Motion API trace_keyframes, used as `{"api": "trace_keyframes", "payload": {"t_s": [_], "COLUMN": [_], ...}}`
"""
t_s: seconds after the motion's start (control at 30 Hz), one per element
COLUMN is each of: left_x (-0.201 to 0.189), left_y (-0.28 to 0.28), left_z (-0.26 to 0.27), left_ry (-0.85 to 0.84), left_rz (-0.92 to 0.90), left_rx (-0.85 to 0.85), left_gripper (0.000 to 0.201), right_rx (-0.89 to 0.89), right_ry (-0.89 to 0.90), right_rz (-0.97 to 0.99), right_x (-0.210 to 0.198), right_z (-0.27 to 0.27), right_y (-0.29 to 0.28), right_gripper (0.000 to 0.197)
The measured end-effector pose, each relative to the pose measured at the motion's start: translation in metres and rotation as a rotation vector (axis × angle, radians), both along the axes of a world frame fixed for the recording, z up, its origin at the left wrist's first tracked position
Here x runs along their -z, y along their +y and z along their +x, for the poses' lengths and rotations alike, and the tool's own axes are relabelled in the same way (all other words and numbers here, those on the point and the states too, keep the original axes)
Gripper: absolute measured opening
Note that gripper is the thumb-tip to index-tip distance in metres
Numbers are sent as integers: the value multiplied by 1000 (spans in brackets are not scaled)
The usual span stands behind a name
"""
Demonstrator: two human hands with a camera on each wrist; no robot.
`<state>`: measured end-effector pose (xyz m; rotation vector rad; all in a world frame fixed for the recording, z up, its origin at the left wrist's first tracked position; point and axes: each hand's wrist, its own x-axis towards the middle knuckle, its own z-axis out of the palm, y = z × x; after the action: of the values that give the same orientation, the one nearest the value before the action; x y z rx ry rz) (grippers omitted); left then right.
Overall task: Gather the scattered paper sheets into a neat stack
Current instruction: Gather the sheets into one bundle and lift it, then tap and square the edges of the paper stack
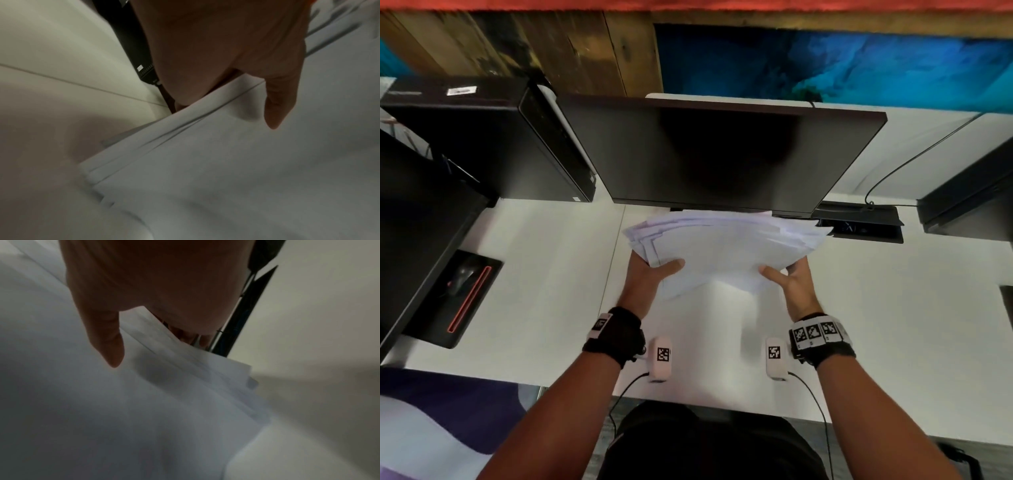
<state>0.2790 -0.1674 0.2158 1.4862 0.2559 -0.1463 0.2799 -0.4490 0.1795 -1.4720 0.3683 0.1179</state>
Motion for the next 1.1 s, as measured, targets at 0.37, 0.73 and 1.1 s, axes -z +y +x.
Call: {"api": "trace_keyframes", "payload": {"t_s": [0.37, 0.73, 1.1], "left_x": [7, 31, -13], "left_y": [1, -8, 7], "left_z": [16, 1, 18], "left_ry": [24, 166, -128], "left_rz": [-50, -58, 114], "left_rx": [-14, -45, 72], "left_gripper": [63, 44, 54], "right_rx": [-33, 43, -60], "right_ry": [-95, 128, -76], "right_rz": [130, 109, 66], "right_x": [-5, 42, -7], "right_z": [21, 21, 16], "right_y": [0, 17, -2], "right_gripper": [74, 54, 67]}}
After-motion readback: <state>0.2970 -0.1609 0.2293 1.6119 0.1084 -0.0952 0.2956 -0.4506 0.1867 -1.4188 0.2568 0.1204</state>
